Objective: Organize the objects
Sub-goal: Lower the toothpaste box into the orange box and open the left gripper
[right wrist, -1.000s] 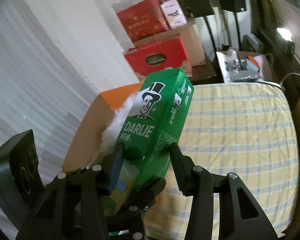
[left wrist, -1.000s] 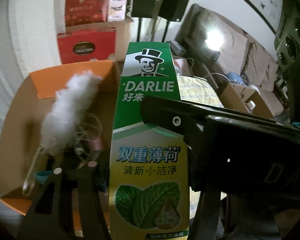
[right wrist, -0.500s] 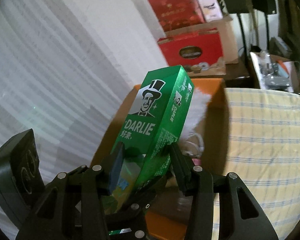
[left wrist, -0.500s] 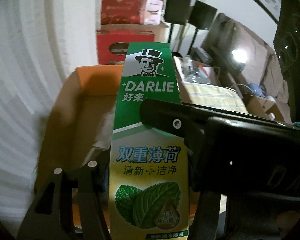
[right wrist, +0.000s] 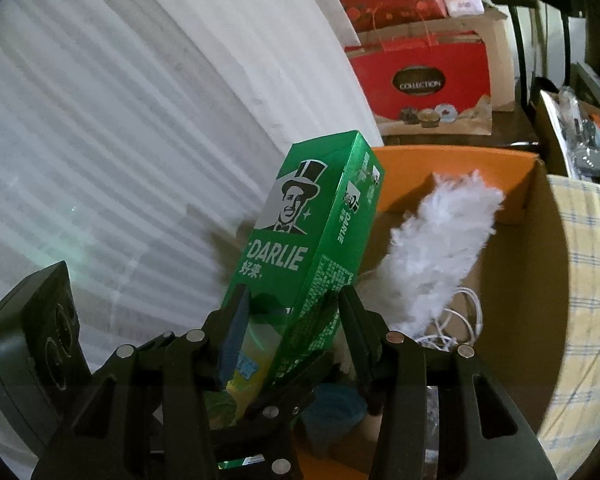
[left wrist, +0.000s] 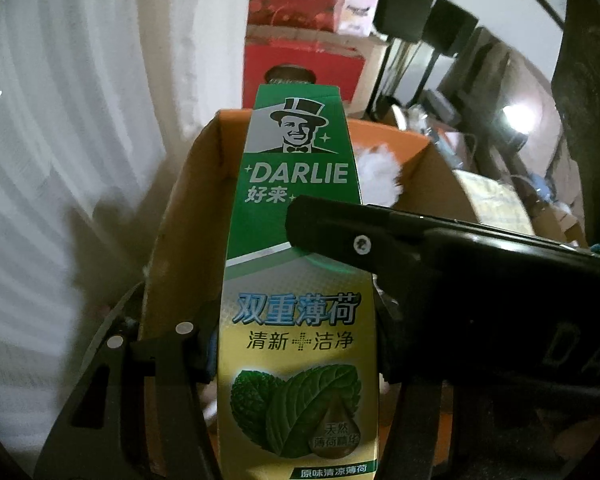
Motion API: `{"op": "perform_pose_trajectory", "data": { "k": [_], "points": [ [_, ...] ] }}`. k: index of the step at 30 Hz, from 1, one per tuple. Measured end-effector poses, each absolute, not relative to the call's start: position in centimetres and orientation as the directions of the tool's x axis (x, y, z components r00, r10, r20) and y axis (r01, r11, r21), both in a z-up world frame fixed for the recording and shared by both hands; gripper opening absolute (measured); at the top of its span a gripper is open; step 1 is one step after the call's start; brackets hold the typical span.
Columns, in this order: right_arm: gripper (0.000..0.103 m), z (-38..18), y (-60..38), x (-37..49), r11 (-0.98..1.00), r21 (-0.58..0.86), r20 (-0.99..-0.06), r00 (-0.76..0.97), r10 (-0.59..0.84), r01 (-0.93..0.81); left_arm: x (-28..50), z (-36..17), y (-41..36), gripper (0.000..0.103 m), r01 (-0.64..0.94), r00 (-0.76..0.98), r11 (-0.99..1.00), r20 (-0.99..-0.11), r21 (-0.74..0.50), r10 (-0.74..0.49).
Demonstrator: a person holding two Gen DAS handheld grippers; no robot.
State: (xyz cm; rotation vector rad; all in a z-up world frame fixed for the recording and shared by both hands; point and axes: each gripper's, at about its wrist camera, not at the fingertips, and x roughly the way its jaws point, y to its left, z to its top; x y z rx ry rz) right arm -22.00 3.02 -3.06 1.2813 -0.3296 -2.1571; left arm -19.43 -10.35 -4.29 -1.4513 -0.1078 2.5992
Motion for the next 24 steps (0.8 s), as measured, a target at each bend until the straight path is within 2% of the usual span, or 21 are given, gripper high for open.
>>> {"op": "perform_pose_trajectory", "data": {
  "k": [10, 12, 14, 17, 24],
  "points": [
    [0.047, -4.7, 2.4, -22.1, -0.788, 0.5, -0.727, -0.32, -0.607, 0.359, -19.5, -6.4, -11.1, 0.055, -0.07, -0.501, -0.995, -0.86, -0.069, 0.095],
    [0.047, -4.1, 2.9, -21.8, -0.79, 0.492, -0.722, -0.335, -0.605, 0.367, -19.5, -6.2, -11.2, 0.066, -0.064, -0.51, -0.997, -0.857, -0.054, 0.079],
    [0.047, -3.3, 3.4, -21.2, -0.797, 0.472, -0.718, -0.361, -0.596, 0.376, -19.3, -6.0, -11.2, 0.071, -0.059, -0.52, -0.997, -0.851, -0.055, 0.078],
    [0.047, -2.0, 4.5, -20.3, -0.814, 0.436, -0.714, -0.402, -0.573, 0.384, -18.9, -5.3, -11.3, 0.073, -0.053, -0.534, -0.997, -0.841, -0.064, 0.083],
    [0.069, 0.3, 8.3, -17.9, -0.863, 0.353, -0.7, -0.51, -0.5, 0.361, -16.4, -2.5, -10.7, 0.089, -0.045, -0.612, -0.997, -0.787, -0.06, 0.075]
  ]
}}
